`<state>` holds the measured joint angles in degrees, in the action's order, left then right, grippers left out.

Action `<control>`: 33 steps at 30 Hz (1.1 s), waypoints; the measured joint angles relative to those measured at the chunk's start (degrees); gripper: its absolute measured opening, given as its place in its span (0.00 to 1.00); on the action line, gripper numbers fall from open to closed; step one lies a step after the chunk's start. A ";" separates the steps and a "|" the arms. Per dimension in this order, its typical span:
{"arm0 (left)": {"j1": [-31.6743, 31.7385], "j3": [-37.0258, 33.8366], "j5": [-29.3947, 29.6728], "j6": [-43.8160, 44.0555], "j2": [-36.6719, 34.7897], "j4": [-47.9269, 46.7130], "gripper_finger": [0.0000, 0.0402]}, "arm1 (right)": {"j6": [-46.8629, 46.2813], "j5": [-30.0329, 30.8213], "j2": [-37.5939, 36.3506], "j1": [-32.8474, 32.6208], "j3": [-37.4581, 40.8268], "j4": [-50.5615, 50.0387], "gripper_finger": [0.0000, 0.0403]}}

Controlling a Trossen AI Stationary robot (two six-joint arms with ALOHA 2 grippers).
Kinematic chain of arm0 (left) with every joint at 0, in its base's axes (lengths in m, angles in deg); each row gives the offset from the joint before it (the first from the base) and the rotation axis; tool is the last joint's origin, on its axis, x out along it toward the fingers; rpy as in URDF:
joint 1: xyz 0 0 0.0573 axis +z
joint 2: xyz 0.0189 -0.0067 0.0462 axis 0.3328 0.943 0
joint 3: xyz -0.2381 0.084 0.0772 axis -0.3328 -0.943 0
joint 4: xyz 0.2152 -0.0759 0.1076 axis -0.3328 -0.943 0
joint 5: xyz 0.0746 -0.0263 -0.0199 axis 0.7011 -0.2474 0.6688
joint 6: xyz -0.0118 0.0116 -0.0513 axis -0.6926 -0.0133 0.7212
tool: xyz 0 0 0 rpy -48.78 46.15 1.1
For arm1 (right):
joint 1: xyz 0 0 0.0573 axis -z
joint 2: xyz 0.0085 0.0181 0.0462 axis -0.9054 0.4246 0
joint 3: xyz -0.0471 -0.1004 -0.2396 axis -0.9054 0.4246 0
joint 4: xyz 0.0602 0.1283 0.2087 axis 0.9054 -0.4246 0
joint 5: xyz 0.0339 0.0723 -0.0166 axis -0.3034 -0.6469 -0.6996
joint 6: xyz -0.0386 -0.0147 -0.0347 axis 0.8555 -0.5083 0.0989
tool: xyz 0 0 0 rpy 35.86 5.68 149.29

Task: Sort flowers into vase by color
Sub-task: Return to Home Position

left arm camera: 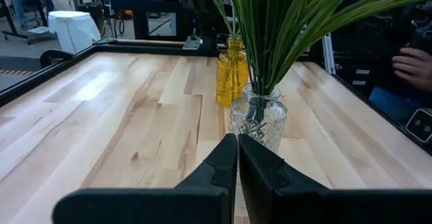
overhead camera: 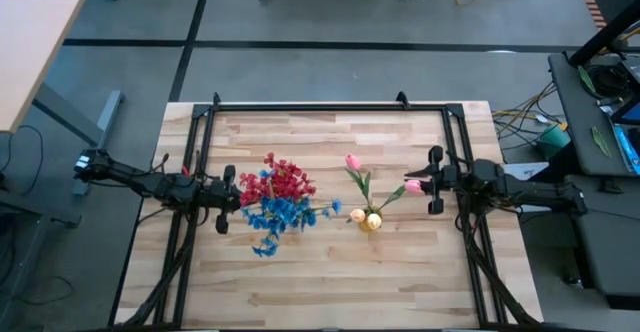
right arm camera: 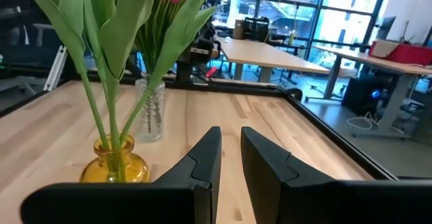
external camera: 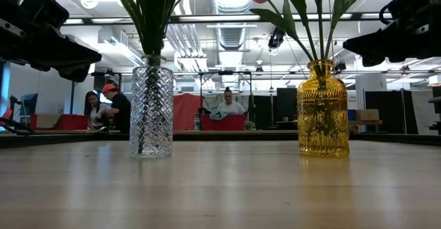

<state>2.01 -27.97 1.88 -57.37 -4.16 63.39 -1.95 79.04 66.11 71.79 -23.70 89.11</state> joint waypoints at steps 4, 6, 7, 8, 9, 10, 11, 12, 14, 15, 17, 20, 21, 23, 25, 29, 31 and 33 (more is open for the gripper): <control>0.01 0.00 0.00 0.00 0.04 -0.01 0.00 | 0.00 0.00 0.24 0.00 0.00 0.06 0.13; 0.00 0.00 0.00 0.00 0.04 -0.02 0.00 | -0.02 -0.02 0.24 0.00 0.00 0.09 0.13; 0.00 0.00 0.00 0.00 0.04 -0.04 0.00 | 0.00 -0.02 0.24 0.00 0.00 0.10 0.13; 0.00 0.00 0.00 0.00 0.11 -0.04 0.00 | 0.00 -0.02 0.25 0.00 0.00 0.13 0.13; 0.00 0.00 0.00 0.00 0.15 -0.04 0.00 | 0.00 -0.02 0.26 0.00 0.00 0.13 0.13; 0.01 0.00 0.00 0.00 0.20 -0.04 0.00 | -0.01 -0.02 0.26 0.00 0.00 0.12 0.13; 0.01 0.00 0.00 0.00 0.27 -0.03 0.00 | -0.01 -0.02 0.24 0.00 0.00 0.15 0.13; 0.01 0.00 0.00 0.00 0.36 -0.04 0.00 | 0.00 -0.02 0.24 0.00 0.00 0.19 0.13; 0.01 0.00 0.00 0.00 0.49 -0.04 0.00 | -0.02 -0.02 0.26 0.00 0.00 0.23 0.13; 0.01 0.00 0.00 0.00 0.58 -0.02 0.00 | 0.00 -0.02 0.26 0.00 0.00 0.25 0.13; 0.00 0.00 0.00 0.00 0.61 -0.13 0.00 | 0.00 0.00 0.26 0.00 -0.02 0.33 0.13; 0.02 0.00 0.00 0.00 0.57 -0.11 0.00 | -0.01 0.00 0.26 0.00 -0.02 0.36 0.13; 0.02 0.00 0.00 0.00 0.57 -0.11 0.00 | 0.00 0.00 0.26 0.00 -0.02 0.36 0.13; 0.02 0.00 0.00 0.00 0.63 -0.11 0.00 | 0.00 0.00 0.26 0.00 -0.02 0.38 0.13; 0.01 0.00 0.00 0.00 0.63 -0.09 0.00 | 0.00 0.00 0.26 0.00 -0.02 0.38 0.13; 0.02 0.00 0.00 0.00 0.63 -0.07 0.00 | 0.00 0.00 0.26 0.00 -0.02 0.40 0.13; 0.02 0.00 0.00 0.00 0.63 -0.07 0.00 | 0.00 0.00 0.26 0.00 -0.02 0.40 0.13; 0.02 0.00 0.00 0.00 0.63 -0.07 0.00 | 0.00 0.01 0.26 0.00 -0.02 0.40 0.13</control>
<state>2.03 -27.97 1.88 -57.37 -3.53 63.32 -1.95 79.05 66.37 71.79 -23.72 89.51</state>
